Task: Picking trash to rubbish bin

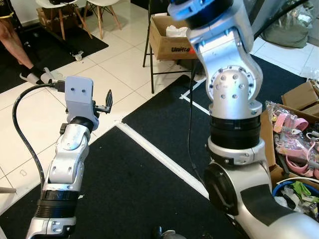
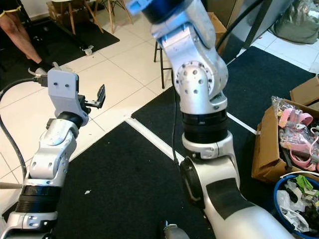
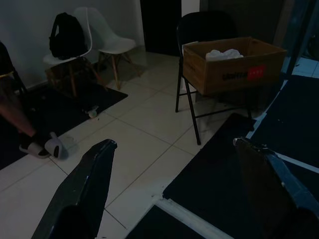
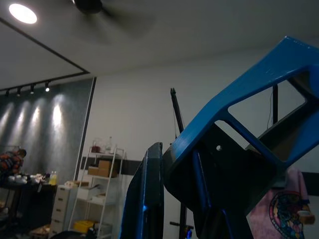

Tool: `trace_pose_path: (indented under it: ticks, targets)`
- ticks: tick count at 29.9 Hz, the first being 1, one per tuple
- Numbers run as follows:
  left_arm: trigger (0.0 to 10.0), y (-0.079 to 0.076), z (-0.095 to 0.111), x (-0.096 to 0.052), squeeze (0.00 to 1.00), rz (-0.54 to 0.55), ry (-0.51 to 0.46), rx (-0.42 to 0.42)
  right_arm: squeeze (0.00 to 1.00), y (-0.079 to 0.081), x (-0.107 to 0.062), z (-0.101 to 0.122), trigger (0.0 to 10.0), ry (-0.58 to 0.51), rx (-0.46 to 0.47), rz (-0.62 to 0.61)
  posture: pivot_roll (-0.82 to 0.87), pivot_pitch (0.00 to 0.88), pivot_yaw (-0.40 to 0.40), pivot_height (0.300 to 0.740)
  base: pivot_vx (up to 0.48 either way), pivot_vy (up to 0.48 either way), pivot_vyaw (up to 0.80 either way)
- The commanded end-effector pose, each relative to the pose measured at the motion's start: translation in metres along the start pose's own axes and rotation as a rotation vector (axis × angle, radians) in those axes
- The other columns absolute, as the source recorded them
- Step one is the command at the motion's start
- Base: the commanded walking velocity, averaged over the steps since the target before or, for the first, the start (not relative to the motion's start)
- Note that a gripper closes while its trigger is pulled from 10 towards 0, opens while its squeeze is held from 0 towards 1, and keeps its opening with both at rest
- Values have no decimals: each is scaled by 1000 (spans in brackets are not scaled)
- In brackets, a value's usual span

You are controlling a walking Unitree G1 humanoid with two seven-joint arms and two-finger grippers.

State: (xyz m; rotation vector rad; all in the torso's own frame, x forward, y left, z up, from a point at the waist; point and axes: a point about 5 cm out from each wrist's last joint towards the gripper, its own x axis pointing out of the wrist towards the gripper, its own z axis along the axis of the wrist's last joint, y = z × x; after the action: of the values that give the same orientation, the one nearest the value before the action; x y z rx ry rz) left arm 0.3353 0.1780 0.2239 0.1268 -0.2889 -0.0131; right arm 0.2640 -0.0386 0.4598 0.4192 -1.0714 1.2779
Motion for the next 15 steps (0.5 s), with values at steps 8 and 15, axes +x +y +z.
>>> trace_pose_path:
  ticks: [8, 15]
  targets:
    - [10000, -2, -9, -5, 0, 0, 30, -4, 0, -12, -1, 16, 10000, -32, -59, -17, 0, 233, -62, 740, 0, 0, 0]
    - [10000, -2, -11, -7, 0, 0, 40, -4, 0, -27, -8, 30, 10000, -38, -102, -65, 1, 241, -61, 740, 0, 0, 0]
